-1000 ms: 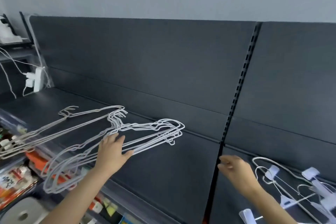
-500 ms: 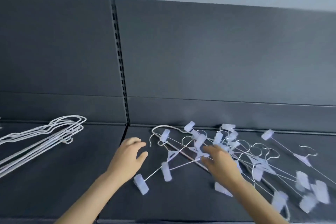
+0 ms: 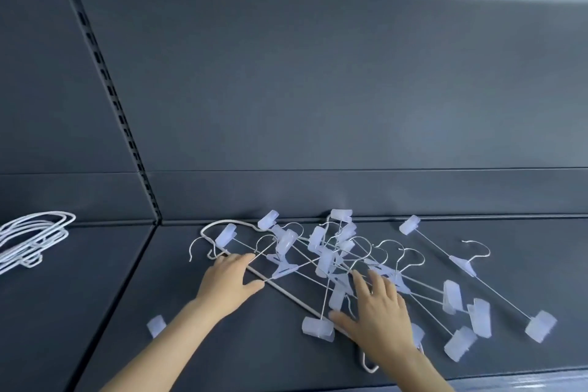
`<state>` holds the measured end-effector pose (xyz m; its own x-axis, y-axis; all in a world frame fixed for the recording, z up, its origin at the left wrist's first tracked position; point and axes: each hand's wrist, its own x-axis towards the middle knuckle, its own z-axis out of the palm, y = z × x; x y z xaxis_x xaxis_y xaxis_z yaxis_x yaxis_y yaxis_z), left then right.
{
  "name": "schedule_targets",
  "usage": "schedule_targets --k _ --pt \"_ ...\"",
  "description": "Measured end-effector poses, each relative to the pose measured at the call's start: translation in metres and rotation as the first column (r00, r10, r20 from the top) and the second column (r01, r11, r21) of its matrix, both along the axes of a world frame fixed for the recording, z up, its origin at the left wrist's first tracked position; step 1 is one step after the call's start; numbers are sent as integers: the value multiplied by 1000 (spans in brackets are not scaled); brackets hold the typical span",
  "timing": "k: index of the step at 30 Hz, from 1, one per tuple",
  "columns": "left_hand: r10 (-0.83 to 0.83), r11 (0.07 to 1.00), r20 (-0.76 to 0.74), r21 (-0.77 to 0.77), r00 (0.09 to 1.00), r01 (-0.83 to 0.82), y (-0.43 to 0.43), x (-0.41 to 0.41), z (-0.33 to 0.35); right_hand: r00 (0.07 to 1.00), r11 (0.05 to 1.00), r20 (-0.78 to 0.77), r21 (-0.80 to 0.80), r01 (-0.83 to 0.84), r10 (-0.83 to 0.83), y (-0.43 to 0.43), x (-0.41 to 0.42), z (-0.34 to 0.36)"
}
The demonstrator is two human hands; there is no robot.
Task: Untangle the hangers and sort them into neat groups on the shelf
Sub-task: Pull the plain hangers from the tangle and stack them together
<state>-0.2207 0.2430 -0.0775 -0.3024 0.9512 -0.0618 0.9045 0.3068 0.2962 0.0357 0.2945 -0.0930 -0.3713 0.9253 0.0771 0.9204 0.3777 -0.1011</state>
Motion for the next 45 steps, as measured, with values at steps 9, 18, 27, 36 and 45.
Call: schedule_targets --k 9,18,27,36,45 --pt "-66 960 48 275 997 50 24 0 10 993 991 -91 111 -70 80 30 2 4" --pt "-175 931 -37 318 984 177 55 -4 7 973 988 -233 153 39 -2 52 31 10" --pt "-193 818 -180 514 965 259 27 -1 -8 950 933 -215 328 -150 228 -5 26 -12" --pt "-432 852 -223 217 874 477 -3 8 -30 977 991 -176 -82 104 -117 -1 7 0" --pt "-338 918 -369 72 866 389 -31 36 -21 917 990 -399 -135 -52 -6 43 30 46"
